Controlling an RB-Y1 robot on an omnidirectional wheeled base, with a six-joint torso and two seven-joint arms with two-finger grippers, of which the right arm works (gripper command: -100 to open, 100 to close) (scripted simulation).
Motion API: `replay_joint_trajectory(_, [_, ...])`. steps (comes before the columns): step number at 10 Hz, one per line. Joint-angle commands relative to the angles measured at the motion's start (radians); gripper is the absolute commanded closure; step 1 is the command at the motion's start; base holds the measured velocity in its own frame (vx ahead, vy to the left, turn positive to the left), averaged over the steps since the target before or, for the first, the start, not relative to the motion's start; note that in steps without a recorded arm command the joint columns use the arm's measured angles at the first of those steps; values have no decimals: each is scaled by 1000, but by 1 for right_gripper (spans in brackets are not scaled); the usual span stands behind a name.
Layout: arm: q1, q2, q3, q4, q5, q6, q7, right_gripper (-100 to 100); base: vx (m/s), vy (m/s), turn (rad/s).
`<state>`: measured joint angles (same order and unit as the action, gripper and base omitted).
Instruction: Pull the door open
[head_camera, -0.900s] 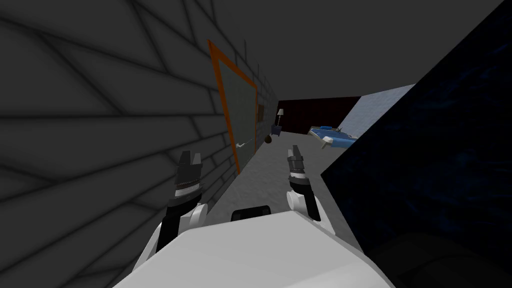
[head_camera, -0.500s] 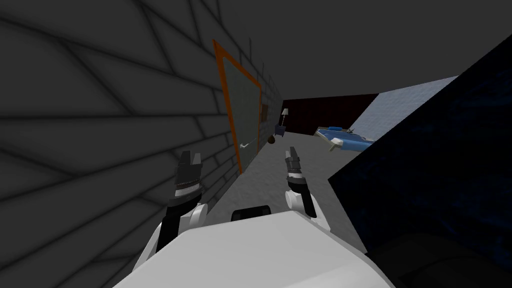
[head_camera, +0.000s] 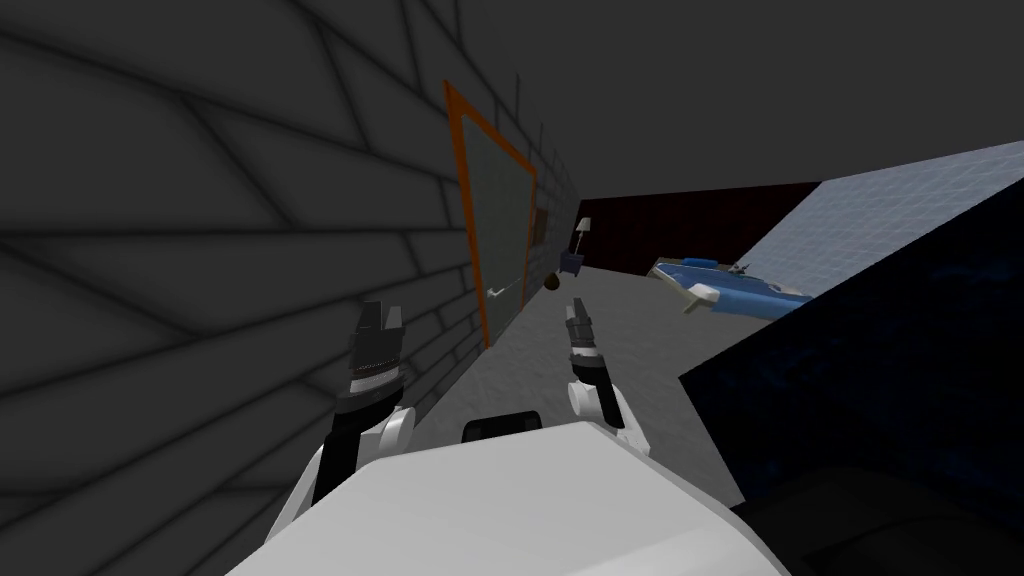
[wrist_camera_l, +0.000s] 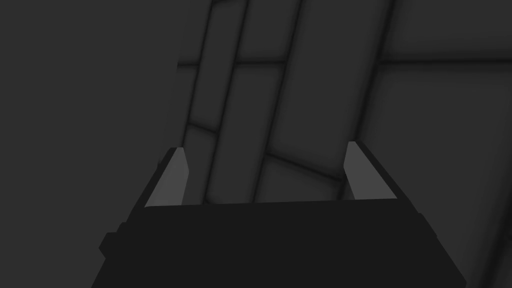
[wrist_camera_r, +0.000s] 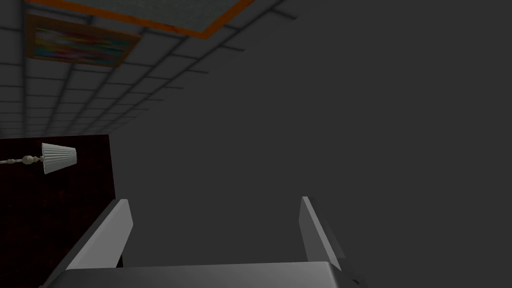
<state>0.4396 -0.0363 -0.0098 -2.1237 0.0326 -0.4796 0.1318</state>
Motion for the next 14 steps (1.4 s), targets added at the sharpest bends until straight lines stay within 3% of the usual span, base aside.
replay_joint_trajectory(1, [-18, -10, 0, 44, -5, -10, -11, -100, 71, -28, 171])
replay_joint_trajectory(6, [-66, -41, 4, 187, -21, -51, -46, -100, 72, -40, 193])
replay_joint_trajectory(7, [-66, -41, 4, 191, -21, -51, -46, -100, 48, -39, 62])
replay_joint_trajectory(11, [-110, -68, 7, 322, -36, -88, -78, -100, 66, -47, 184])
replay_joint_trajectory(14, [-134, -82, 9, 395, -44, -108, -94, -100, 60, -48, 132])
